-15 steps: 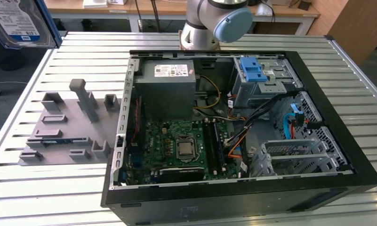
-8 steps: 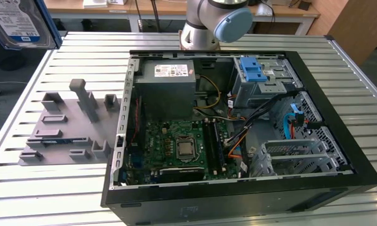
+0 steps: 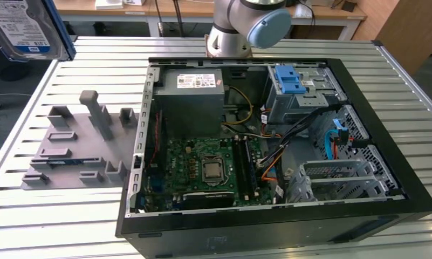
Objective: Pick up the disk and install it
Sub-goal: 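Pick up the disk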
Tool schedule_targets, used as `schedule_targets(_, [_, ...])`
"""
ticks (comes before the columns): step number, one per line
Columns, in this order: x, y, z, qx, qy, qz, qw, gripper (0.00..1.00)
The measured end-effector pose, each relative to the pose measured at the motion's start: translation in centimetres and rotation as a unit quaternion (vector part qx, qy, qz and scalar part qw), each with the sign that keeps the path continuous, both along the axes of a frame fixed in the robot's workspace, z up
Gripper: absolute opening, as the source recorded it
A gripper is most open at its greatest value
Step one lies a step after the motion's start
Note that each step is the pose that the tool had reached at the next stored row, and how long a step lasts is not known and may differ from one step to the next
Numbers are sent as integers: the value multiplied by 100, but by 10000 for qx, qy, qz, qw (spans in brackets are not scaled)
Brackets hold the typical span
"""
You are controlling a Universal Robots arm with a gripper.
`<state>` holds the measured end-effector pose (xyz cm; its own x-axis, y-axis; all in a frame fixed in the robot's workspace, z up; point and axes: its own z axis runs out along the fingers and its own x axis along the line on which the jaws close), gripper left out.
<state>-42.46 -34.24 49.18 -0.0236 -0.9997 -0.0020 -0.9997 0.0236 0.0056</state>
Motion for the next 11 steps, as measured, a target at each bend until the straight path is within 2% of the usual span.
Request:
schedule_targets(10, [313, -108, 0, 0, 2, 0, 10000, 36])
schedule_targets(11, [367, -129, 0, 0, 3, 0, 10000, 36])
